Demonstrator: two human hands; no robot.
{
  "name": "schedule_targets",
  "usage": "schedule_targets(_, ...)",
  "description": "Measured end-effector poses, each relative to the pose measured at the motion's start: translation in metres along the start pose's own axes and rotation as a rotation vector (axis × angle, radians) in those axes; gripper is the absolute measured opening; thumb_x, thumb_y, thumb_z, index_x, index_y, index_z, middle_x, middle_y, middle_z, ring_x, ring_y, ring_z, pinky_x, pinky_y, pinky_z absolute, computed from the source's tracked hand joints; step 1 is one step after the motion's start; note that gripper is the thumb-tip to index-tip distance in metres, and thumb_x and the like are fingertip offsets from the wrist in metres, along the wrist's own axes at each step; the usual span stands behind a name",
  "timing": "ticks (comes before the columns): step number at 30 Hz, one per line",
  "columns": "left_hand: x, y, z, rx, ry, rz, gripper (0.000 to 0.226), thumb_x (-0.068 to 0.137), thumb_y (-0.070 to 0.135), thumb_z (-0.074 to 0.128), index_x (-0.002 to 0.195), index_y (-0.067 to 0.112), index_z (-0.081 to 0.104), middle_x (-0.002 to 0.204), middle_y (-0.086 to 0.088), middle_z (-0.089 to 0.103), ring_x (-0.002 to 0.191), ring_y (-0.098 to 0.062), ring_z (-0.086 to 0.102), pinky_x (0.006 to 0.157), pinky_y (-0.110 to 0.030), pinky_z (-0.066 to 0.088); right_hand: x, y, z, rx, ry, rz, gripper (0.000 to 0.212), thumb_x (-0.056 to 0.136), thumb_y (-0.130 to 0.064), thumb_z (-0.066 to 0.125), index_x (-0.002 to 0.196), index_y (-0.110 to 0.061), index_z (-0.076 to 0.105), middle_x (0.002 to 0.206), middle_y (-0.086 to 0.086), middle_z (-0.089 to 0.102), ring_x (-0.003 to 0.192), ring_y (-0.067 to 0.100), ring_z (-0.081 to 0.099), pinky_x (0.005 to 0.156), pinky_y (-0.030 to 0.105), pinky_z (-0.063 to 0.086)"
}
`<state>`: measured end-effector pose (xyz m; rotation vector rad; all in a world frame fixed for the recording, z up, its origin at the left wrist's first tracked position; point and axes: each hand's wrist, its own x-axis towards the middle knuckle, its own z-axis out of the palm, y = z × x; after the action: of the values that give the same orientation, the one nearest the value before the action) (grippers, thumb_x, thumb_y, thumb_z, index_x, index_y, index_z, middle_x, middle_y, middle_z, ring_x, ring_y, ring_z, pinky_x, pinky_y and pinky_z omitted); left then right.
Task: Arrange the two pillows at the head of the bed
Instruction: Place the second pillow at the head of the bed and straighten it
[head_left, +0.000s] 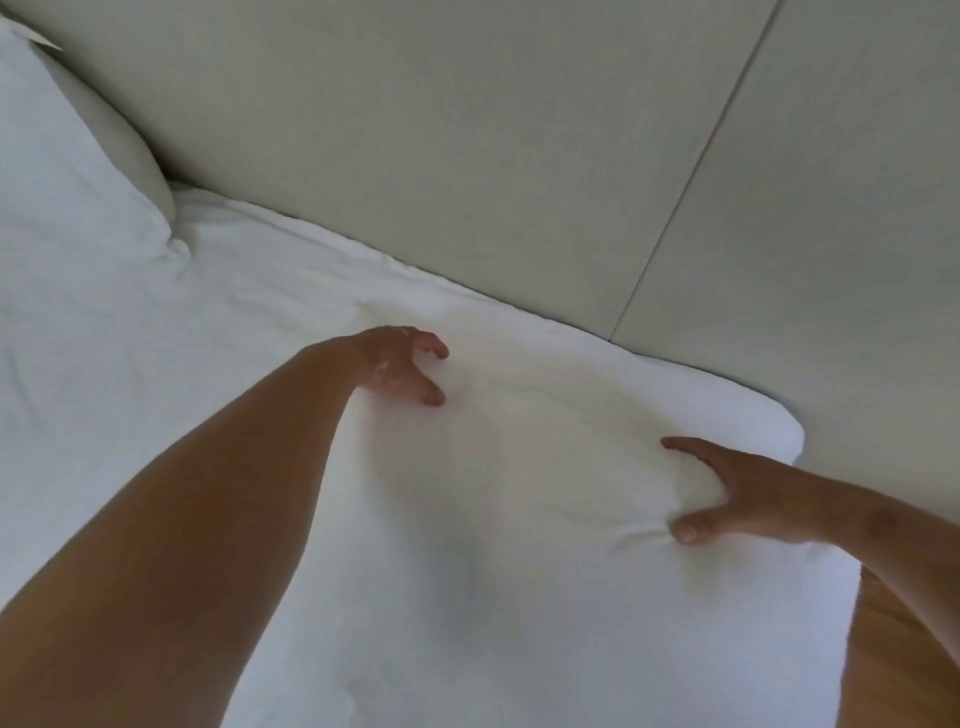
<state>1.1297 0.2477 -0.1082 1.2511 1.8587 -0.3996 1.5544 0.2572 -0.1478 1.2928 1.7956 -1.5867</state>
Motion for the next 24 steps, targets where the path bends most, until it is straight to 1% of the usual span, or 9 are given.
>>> schedule_targets(3, 0.030, -0.007, -0.011, -0.024, -0.130, -0.069, 0.088, 0.065, 0.033, 0.096, 0.145, 0.034, 0.058, 0.147, 0.000, 0.055, 0.105, -0.024, 0.066, 0.089, -0.034, 0.057, 0.001, 0.005, -0.002, 0.051, -0.013, 0.074, 0.116, 0.044, -0.079, 0.090, 0.142, -0.062, 0.030, 0.130, -0.034, 0.055, 0.120, 0.005, 0.059, 0.072, 0.015, 0.055)
schedule_targets(4, 0.039, -0.010, -0.012, -0.007, -0.150, -0.082, 0.094, 0.062, 0.035, 0.098, 0.146, 0.033, 0.058, 0.141, 0.000, 0.059, 0.103, -0.023, 0.067, 0.088, -0.034, 0.057, 0.003, 0.010, -0.002, 0.041, 0.013, 0.086, 0.111, 0.044, -0.079, 0.090, 0.139, -0.061, 0.034, 0.129, -0.033, 0.056, 0.123, 0.008, 0.059, 0.074, 0.018, 0.056)
schedule_targets(7, 0.054, -0.011, -0.006, 0.221, -0.088, -0.113, 0.106, 0.062, 0.060, 0.094, 0.155, 0.033, 0.050, 0.150, 0.000, 0.055, 0.137, -0.029, 0.057, 0.114, -0.043, 0.046, 0.013, 0.026, 0.001, -0.029, 0.143, 0.111, 0.104, 0.037, -0.084, 0.088, 0.130, -0.050, 0.058, 0.122, -0.026, 0.068, 0.120, 0.012, 0.063, 0.098, 0.029, 0.048)
schedule_targets(9, 0.057, -0.011, 0.006, 0.314, -0.022, -0.124, 0.115, 0.059, 0.074, 0.087, 0.158, 0.029, 0.047, 0.164, -0.001, 0.047, 0.150, -0.029, 0.046, 0.123, -0.045, 0.035, 0.016, 0.024, 0.007, -0.040, 0.191, 0.136, 0.085, 0.047, -0.073, 0.095, 0.121, -0.044, 0.065, 0.116, -0.021, 0.072, 0.114, 0.013, 0.066, 0.097, 0.029, 0.047)
schedule_targets(12, 0.049, -0.011, 0.015, 0.388, -0.002, -0.116, 0.131, 0.040, 0.092, 0.078, 0.151, 0.027, 0.056, 0.159, 0.000, 0.053, 0.149, -0.030, 0.047, 0.124, -0.052, 0.031, 0.015, 0.018, 0.016, -0.047, 0.224, 0.142, 0.083, 0.044, -0.072, 0.097, 0.115, -0.037, 0.074, 0.109, -0.020, 0.075, 0.109, 0.013, 0.068, 0.092, 0.028, 0.048)
schedule_targets(16, 0.019, -0.019, -0.006, 0.350, 0.019, -0.044, 0.057, 0.054, 0.068, 0.090, 0.085, 0.022, 0.079, 0.101, -0.008, 0.077, 0.102, -0.032, 0.069, 0.103, -0.046, 0.053, -0.011, 0.010, 0.025, -0.006, 0.296, 0.150, 0.065, 0.036, -0.072, 0.096, 0.088, -0.037, 0.079, 0.092, -0.018, 0.079, 0.097, 0.009, 0.072, 0.088, 0.031, 0.057)
schedule_targets(20, -0.026, -0.030, -0.035, 0.413, 0.077, 0.019, 0.056, 0.046, 0.079, 0.071, 0.070, 0.028, 0.072, 0.084, 0.000, 0.073, 0.094, -0.028, 0.067, 0.094, -0.046, 0.057, -0.052, -0.008, 0.019, -0.048, 0.385, 0.145, 0.072, 0.033, -0.079, 0.086, 0.085, -0.030, 0.083, 0.082, -0.013, 0.081, 0.087, 0.006, 0.074, 0.086, 0.039, 0.062)
schedule_targets(22, -0.056, -0.025, -0.047, 0.467, 0.071, 0.032, 0.052, 0.059, 0.076, 0.073, 0.085, 0.031, 0.075, 0.098, 0.001, 0.075, 0.106, -0.031, 0.066, 0.099, -0.044, 0.054, -0.072, -0.021, 0.011, -0.077, 0.421, 0.148, 0.066, 0.035, -0.079, 0.087, 0.081, -0.031, 0.082, 0.079, -0.012, 0.080, 0.085, 0.007, 0.074, 0.082, 0.038, 0.062)
schedule_targets(24, -0.082, -0.015, -0.059, 0.504, 0.123, 0.036, 0.062, 0.081, 0.062, 0.077, 0.131, 0.024, 0.071, 0.138, -0.004, 0.068, 0.132, -0.032, 0.059, 0.111, -0.040, 0.046, -0.090, -0.037, 0.002, -0.119, 0.455, 0.150, 0.058, 0.040, -0.075, 0.090, 0.077, -0.032, 0.080, 0.076, -0.011, 0.078, 0.081, 0.007, 0.073, 0.076, 0.035, 0.060)
